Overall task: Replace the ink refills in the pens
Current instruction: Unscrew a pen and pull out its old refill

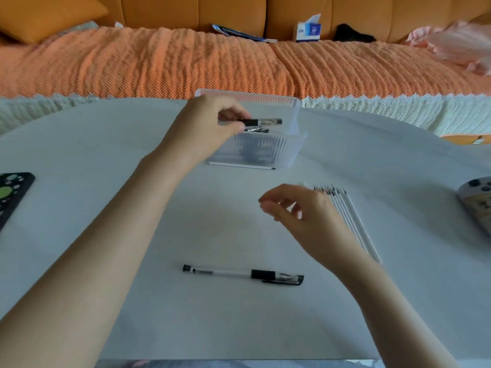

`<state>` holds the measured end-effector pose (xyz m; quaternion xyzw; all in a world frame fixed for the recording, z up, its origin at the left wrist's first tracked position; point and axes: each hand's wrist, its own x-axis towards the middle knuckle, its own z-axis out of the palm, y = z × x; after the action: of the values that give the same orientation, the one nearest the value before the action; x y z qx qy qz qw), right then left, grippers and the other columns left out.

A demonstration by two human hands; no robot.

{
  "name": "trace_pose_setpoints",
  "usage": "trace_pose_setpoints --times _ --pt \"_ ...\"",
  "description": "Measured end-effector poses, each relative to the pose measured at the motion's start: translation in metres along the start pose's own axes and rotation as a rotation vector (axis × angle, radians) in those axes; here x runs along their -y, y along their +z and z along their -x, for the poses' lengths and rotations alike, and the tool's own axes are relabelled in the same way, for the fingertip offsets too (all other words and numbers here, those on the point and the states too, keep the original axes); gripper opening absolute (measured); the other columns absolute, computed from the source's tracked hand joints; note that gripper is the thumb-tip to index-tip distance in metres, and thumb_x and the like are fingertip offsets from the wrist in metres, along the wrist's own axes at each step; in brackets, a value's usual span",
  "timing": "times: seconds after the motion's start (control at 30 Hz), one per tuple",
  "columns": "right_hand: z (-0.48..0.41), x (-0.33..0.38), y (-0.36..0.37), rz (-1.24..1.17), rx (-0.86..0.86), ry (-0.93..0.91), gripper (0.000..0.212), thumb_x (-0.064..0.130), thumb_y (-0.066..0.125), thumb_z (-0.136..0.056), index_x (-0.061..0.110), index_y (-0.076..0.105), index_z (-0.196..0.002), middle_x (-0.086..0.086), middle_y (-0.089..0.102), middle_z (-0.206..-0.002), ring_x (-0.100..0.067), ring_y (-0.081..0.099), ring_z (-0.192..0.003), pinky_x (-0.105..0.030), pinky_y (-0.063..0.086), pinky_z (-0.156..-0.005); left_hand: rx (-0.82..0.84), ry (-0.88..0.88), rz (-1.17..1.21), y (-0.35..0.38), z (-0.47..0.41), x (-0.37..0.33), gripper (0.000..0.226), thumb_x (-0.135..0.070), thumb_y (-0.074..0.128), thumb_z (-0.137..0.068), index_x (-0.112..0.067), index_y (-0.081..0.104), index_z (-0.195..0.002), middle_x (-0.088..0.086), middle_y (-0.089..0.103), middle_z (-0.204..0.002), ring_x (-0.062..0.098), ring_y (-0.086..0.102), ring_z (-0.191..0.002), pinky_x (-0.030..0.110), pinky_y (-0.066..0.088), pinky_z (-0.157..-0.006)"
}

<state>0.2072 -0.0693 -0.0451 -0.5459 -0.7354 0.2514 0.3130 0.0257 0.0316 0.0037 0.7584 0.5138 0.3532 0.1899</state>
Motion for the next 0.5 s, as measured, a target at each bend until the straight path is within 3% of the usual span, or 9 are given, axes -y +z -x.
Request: trace_pose_setpoints --times 0.17,0.23,0.27,0.3,0.37,0.43,0.5 --pt "0.001 0.001 0.001 0.014 0.051 -0.023 0.009 0.024 0.06 -0.089 0.024 0.069 -0.089 0.022 0.058 -0.07 0.005 0.053 -0.071 -0.009 0.039 -0.065 0.111 -0.076 -0.079 0.013 -0.042 0.012 0.015 -0.013 0.066 -0.084 -0.024 0.07 -0.093 -0.001 0.069 -0.093 0.009 0.061 -0.087 0.024 0.048 -0.084" --pt "0.0 0.002 0.0 0.02 0.054 -0.033 0.009 0.024 0.06 -0.089 0.024 0.069 -0.089 0.022 0.059 -0.071 0.004 0.054 -0.071 -0.009 0.039 -0.065 0.173 -0.094 -0.107 0.017 -0.049 0.014 0.013 -0.014 0.063 -0.086 -0.02 0.071 -0.095 0.001 0.069 -0.097 0.009 0.059 -0.089 0.006 0.038 -0.083" --pt "0.0 0.001 0.0 0.02 0.055 -0.037 0.009 0.024 0.06 -0.089 0.024 0.069 -0.089 0.021 0.059 -0.071 0.004 0.054 -0.071 -0.009 0.039 -0.065 0.201 -0.093 -0.121 0.019 -0.05 0.014 0.013 -0.017 0.062 -0.088 -0.018 0.071 -0.097 0.0 0.068 -0.098 0.006 0.054 -0.089 -0.005 0.028 -0.074" --pt "0.0 0.001 0.0 0.019 0.056 -0.041 0.009 0.024 0.06 -0.089 0.023 0.069 -0.089 0.021 0.06 -0.072 0.003 0.054 -0.071 -0.01 0.04 -0.065 0.215 -0.086 -0.127 0.02 -0.05 0.013 0.015 -0.02 0.059 -0.09 -0.017 0.071 -0.1 -0.002 0.066 -0.099 0.002 0.047 -0.087 -0.008 0.023 -0.065" --pt "-0.001 0.0 0.0 0.023 0.056 -0.042 0.009 0.025 0.06 -0.089 0.023 0.069 -0.089 0.02 0.06 -0.072 0.002 0.054 -0.071 -0.011 0.04 -0.065 0.203 -0.077 -0.114 0.02 -0.047 0.01 0.018 -0.024 0.056 -0.092 -0.017 0.07 -0.102 -0.006 0.063 -0.101 -0.002 0.041 -0.086 -0.002 0.025 -0.065" --pt "-0.001 -0.001 -0.001 0.028 0.054 -0.043 0.01 0.025 0.06 -0.089 0.022 0.069 -0.089 0.021 0.059 -0.07 0.002 0.054 -0.07 -0.01 0.04 -0.064 0.166 -0.057 -0.084 0.016 -0.042 0.007 0.019 -0.024 0.056 -0.092 -0.018 0.071 -0.102 -0.006 0.065 -0.105 0.002 0.05 -0.094 0.013 0.032 -0.08" --pt "-0.001 -0.002 -0.003 0.034 0.056 -0.041 0.01 0.024 0.06 -0.089 0.022 0.069 -0.089 0.022 0.057 -0.068 0.003 0.054 -0.069 -0.009 0.039 -0.063 0.125 -0.028 -0.069 0.012 -0.031 0.004 0.019 -0.023 0.055 -0.092 -0.02 0.071 -0.101 -0.007 0.066 -0.105 0.003 0.053 -0.095 0.02 0.036 -0.082"
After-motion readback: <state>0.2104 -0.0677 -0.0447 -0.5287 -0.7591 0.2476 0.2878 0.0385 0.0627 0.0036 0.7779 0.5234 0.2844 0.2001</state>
